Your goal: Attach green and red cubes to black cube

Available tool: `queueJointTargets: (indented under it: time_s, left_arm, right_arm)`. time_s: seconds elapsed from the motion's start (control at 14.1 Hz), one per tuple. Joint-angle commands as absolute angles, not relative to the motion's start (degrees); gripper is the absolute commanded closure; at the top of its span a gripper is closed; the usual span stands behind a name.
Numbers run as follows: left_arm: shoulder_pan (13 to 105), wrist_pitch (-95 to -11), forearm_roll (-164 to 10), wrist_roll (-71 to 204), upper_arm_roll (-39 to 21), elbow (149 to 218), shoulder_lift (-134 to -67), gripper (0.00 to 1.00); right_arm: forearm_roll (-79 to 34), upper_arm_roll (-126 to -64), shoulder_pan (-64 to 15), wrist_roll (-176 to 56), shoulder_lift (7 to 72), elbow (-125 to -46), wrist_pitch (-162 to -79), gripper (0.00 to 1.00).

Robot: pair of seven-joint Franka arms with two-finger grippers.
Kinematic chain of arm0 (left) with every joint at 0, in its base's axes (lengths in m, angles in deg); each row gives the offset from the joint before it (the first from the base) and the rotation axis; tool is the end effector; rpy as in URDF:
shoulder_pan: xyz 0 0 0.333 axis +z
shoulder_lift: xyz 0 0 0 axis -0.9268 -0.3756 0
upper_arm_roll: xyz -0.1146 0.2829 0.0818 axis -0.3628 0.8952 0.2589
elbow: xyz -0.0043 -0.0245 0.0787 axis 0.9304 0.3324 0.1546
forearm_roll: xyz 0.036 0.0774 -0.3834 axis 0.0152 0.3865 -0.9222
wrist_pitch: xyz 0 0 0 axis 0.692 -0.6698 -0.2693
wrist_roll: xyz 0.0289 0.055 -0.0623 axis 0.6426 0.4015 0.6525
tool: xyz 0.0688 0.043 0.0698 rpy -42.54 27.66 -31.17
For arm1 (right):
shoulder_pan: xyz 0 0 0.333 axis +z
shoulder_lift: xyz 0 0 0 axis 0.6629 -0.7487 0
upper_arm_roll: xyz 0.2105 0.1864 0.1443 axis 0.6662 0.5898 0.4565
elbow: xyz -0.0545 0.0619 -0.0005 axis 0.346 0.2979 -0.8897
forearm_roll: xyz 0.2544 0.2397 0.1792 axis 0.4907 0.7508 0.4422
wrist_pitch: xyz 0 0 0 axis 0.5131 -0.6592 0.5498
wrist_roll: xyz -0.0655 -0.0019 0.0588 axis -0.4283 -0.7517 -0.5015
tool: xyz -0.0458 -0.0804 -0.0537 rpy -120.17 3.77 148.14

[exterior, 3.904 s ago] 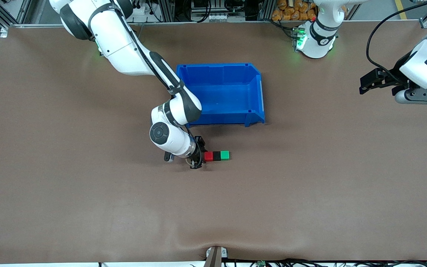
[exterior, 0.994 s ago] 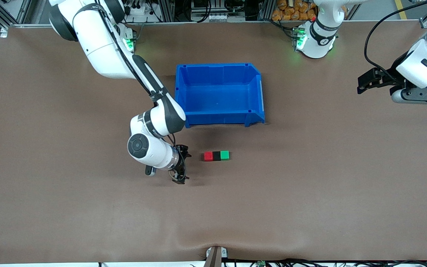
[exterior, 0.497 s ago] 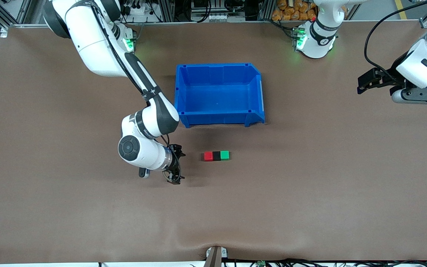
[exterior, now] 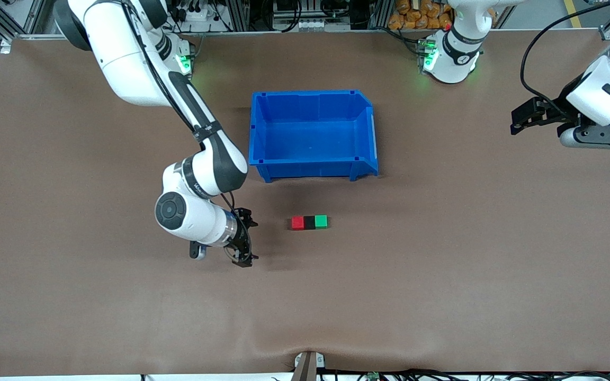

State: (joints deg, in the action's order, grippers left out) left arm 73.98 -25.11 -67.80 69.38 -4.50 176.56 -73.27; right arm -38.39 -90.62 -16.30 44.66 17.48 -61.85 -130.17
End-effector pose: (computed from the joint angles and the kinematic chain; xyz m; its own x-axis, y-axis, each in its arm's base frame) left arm 0.5383 -0.0748 0.6196 0.9972 -0.0696 -0.0260 -0.0698 -0.9975 -0.0071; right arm 0.6787 0.3234 0.2718 0.0558 -0.9521 -0.3006 -0.9982 -0.0602 0.0051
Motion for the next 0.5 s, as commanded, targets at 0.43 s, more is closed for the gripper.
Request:
queueJointTargets:
  time_s: [0.43]
  left_arm:
    - [74.3, -25.5, -67.5, 68.6, -4.9, 176.5, -73.0, 0.00]
  right_arm:
    - [-38.4, -89.6, -18.3, 33.0, 18.5, -62.4, -128.1, 0.00]
